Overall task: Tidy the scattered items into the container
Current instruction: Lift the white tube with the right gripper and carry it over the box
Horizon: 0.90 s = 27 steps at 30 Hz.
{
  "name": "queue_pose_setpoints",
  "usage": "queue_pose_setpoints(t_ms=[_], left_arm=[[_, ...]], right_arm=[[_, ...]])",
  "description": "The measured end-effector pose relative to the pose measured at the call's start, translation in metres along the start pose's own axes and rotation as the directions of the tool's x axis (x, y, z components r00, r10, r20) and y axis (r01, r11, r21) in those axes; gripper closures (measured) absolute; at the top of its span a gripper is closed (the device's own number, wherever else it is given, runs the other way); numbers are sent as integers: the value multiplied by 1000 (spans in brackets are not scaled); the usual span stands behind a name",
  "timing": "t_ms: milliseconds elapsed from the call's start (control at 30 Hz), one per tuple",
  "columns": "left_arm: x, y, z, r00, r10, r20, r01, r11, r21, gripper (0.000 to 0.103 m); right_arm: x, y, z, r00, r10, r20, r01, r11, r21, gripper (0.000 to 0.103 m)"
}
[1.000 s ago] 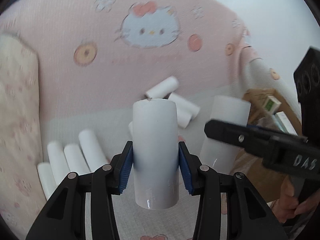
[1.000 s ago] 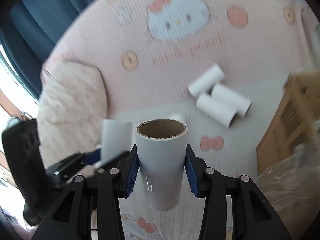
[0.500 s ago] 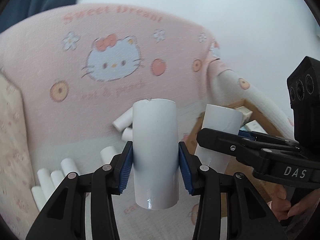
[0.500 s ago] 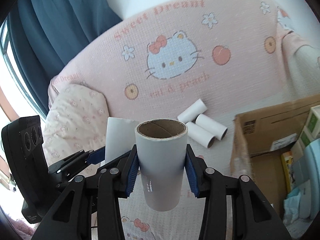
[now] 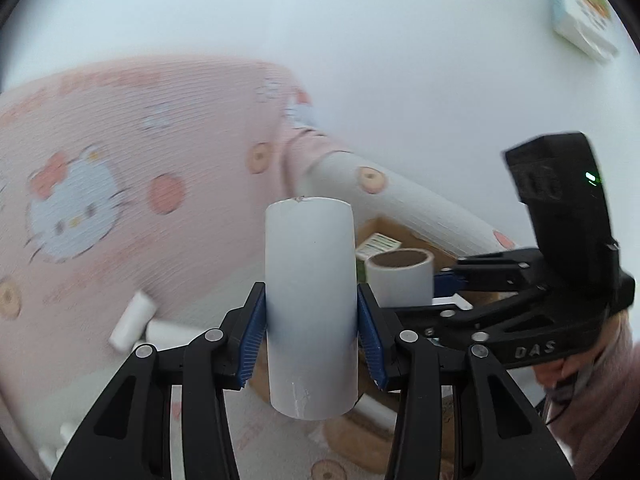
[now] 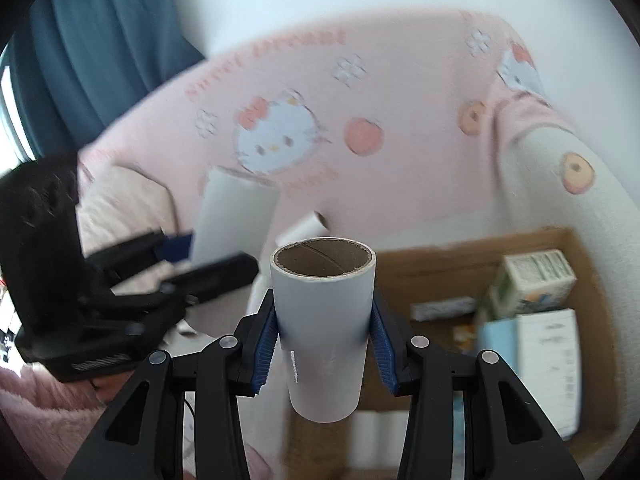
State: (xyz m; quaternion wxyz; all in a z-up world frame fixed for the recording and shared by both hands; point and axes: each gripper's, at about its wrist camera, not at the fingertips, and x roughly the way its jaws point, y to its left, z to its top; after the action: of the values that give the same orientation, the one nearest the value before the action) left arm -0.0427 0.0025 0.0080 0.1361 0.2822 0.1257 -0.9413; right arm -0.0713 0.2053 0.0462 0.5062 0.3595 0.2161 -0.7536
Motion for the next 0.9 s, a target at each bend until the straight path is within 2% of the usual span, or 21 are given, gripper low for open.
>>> queue_pose_setpoints(t_ms=[133, 300, 400, 433, 567, 633, 700, 900], left_arm=[[22, -14, 2, 999, -20, -44, 22, 998, 52, 56], [37, -10, -1, 996, -26, -82, 30, 998, 51, 56], [36, -6, -2, 996, -13, -92, 17, 999, 46, 56], [38, -5, -1, 996, -8, -94, 12, 999, 45, 56], [28, 8, -4, 997, 13, -75, -12, 1000, 16, 56], [28, 12, -5, 997, 18, -75, -17, 1000, 5, 56], [28, 14, -6, 996, 23, -82, -23, 1000, 4, 56], [33, 16, -4, 995, 33, -97, -33, 999, 4, 56]], right_arm=[[10, -31, -1, 994, -15, -112, 20, 999, 44, 62], [42, -57, -10, 960, -20, -279, 49, 994, 99, 62], [69, -65, -19, 918, -33, -395, 83, 991, 108, 62], [81, -67, -23, 896, -43, -442, 97, 990, 102, 62], [111, -67, -36, 838, -116, -533, 170, 984, 53, 62], [122, -64, -44, 807, -117, -578, 165, 986, 31, 62], [129, -62, -51, 791, -110, -601, 161, 986, 31, 62], [151, -62, -67, 726, -172, -666, 211, 977, -23, 62]])
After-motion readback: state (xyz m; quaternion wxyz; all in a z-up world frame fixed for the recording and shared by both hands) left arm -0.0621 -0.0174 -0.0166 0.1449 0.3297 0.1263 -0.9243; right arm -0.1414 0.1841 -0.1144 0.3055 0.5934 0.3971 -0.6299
